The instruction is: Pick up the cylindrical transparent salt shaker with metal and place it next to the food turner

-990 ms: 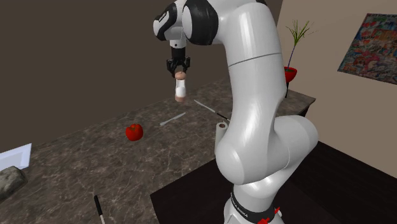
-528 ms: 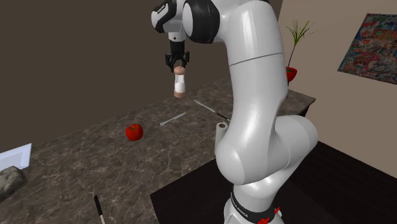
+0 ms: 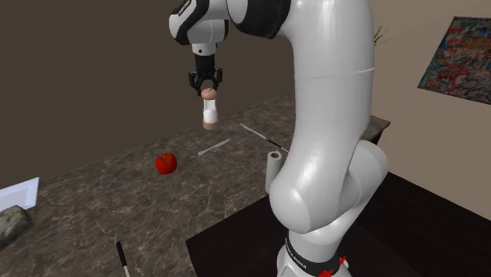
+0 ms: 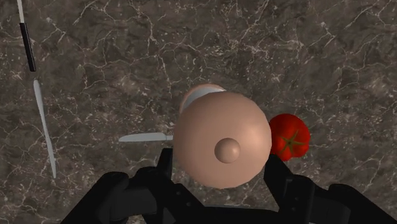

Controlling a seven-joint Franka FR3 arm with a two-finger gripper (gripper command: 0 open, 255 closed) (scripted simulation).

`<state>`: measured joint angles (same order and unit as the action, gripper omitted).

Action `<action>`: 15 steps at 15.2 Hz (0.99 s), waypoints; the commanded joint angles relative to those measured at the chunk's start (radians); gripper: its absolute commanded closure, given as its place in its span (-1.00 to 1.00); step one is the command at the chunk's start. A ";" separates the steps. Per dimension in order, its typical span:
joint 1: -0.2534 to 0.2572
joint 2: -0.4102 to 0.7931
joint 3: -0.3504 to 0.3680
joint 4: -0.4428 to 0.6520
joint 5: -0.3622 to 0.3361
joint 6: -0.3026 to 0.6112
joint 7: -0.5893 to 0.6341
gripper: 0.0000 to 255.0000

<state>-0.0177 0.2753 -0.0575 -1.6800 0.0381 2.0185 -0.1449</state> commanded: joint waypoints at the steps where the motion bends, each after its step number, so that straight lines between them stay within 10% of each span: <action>1: 0.028 -0.044 0.013 -0.059 -0.009 0.017 0.043 1.00; 15: 0.196 -0.247 0.139 -0.326 -0.045 0.082 0.353 1.00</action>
<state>0.1652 0.0306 0.0694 -2.0039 -0.0042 2.1011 0.1793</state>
